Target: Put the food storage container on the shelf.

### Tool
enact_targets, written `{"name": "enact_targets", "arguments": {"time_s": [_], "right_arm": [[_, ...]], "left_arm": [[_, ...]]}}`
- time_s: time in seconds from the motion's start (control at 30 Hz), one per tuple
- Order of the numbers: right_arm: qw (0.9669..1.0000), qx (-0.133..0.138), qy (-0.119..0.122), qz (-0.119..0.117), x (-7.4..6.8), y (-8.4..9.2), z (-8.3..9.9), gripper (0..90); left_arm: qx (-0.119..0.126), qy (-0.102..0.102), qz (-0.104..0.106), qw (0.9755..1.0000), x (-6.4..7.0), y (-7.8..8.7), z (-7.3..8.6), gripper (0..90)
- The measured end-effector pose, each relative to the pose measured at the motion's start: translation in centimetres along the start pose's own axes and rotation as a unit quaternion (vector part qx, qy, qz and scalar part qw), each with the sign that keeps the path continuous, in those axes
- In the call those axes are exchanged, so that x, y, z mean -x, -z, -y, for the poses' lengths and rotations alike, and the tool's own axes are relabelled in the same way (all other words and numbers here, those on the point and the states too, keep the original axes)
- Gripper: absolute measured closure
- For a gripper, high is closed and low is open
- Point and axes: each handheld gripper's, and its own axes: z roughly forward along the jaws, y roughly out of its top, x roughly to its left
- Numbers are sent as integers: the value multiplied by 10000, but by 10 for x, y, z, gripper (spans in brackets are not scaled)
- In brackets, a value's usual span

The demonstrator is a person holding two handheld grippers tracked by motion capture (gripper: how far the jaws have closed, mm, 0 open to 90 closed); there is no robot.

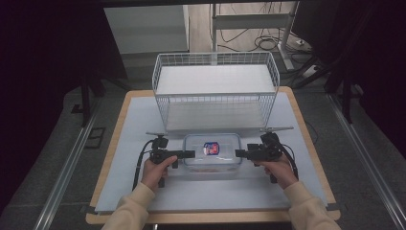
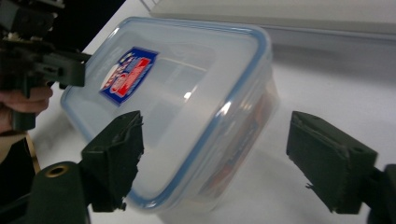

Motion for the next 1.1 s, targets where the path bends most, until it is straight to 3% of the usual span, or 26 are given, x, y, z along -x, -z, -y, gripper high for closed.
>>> {"name": "enact_targets", "arguments": {"time_s": [0.33, 0.53, 0.6, 0.73, 0.83, 1.1], "right_arm": [[9981, -207, -422, -403, 13, -16, -3, 194], [9959, -372, -485, -661, 9, -27, -5, 183], [9956, -391, -552, -641, 9, -30, -5, 180], [9929, -371, -834, -758, 14, -27, -5, 250], [9932, -357, -796, -771, 14, -21, -5, 327], [9930, -235, -766, -868, 16, -15, -3, 394]], "left_arm": [[4, -1, -4, 10000, 0, 0, 0, 282], [4, -2, -7, 10000, 0, 0, 0, 282], [3, -3, -7, 10000, 0, 0, 0, 282], [22, -10, -1, 10000, 0, 0, 1, 282], [51, -13, -3, 10000, 0, 0, 1, 283], [113, -105, -63, 9999, 5, 3, 4, 307]]}}
